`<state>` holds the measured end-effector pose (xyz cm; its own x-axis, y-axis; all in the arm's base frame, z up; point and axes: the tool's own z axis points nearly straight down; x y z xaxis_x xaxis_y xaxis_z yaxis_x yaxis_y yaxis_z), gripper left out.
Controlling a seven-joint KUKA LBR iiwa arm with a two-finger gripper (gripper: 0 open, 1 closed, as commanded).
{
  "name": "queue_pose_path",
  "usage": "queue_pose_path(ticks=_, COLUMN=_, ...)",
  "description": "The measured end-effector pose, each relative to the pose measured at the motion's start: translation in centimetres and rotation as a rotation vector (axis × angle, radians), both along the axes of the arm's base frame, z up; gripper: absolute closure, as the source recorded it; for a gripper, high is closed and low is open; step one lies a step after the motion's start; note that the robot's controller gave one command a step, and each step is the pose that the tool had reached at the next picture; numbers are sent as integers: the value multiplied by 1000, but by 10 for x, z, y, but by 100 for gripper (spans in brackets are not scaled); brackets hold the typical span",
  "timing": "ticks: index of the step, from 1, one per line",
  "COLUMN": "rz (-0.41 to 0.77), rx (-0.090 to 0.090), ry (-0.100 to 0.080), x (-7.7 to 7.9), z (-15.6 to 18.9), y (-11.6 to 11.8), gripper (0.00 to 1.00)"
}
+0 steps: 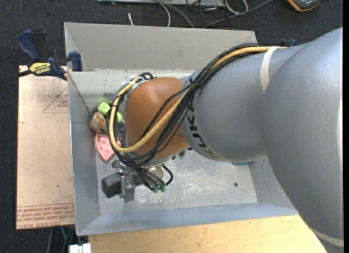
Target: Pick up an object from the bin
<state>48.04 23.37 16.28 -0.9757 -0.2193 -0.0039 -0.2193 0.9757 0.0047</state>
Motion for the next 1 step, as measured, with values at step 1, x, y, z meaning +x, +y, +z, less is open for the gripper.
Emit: queue_pose_path(ticks=1, rz=0, rx=-4, ry=9, x=-2, z=23, y=-1, gripper=100)
